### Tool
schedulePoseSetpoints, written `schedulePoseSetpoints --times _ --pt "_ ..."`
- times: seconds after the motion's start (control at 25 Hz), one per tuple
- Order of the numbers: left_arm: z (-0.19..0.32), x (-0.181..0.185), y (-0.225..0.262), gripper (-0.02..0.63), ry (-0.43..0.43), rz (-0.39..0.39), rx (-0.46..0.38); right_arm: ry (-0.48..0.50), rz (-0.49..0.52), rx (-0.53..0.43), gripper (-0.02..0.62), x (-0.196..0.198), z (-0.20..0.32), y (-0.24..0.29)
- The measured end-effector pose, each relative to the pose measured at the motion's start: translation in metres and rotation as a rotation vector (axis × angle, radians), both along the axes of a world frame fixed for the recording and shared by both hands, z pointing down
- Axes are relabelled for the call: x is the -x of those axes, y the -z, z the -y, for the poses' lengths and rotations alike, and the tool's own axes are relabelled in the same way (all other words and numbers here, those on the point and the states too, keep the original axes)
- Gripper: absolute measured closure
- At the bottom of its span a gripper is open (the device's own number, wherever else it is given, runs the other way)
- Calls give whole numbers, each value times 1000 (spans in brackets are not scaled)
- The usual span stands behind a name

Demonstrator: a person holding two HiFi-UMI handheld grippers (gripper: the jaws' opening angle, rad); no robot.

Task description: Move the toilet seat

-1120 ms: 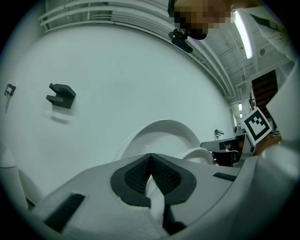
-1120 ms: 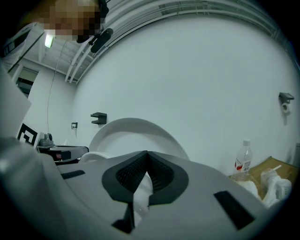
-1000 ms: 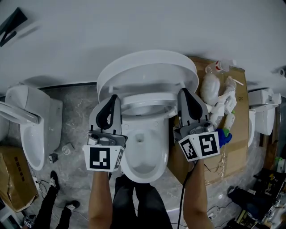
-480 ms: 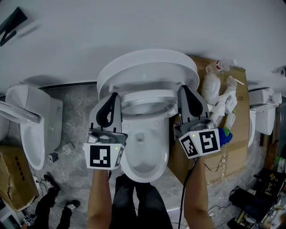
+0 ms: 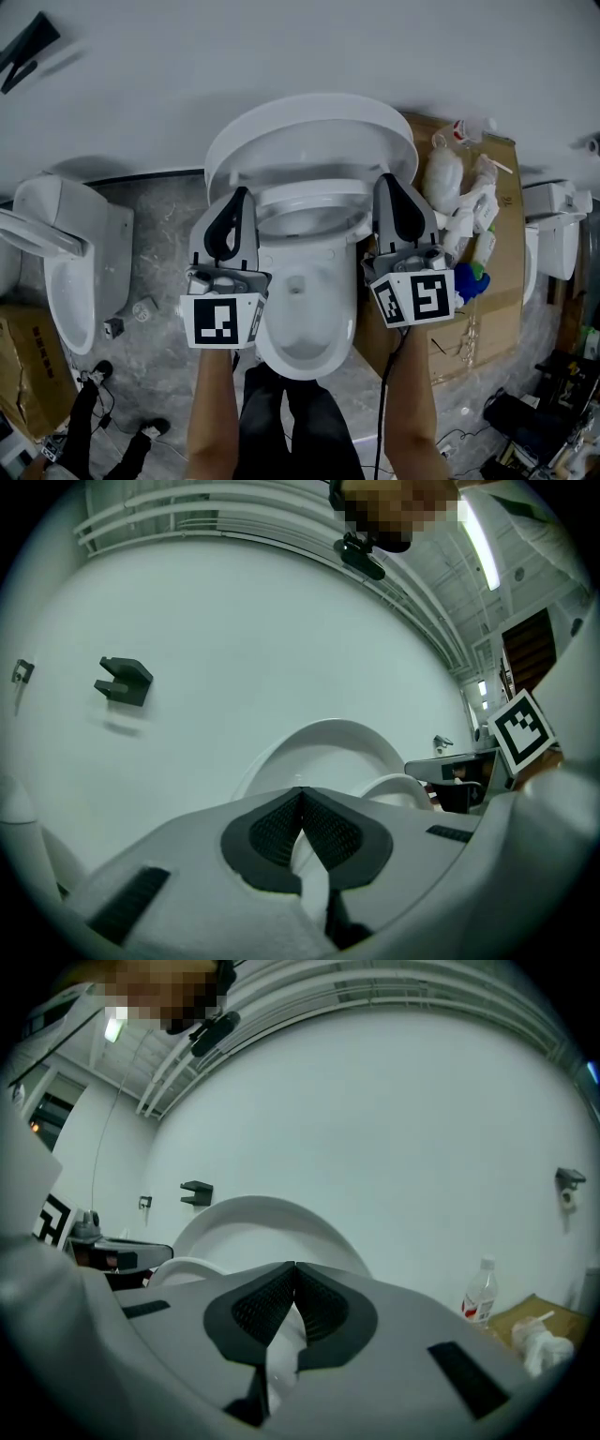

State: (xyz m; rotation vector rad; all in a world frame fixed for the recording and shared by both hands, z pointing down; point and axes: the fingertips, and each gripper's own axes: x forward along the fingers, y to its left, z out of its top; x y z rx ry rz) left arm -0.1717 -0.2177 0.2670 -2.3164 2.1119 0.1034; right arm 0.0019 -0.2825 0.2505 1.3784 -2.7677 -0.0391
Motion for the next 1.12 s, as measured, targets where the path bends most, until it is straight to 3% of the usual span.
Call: schedulePoseSetpoints --times 0.28,0.68,1.12 --pt "-11 -7 -3 597 -4 52 41 48 -127 -68 581 13 -29 0" --pt "-55 -47 8 597 -119 8 29 132 -94 -73 581 5 -92 11" --pt "-116 -102 -25 597 -245 40 60 110 -93 -16 583 -36 -169 -25"
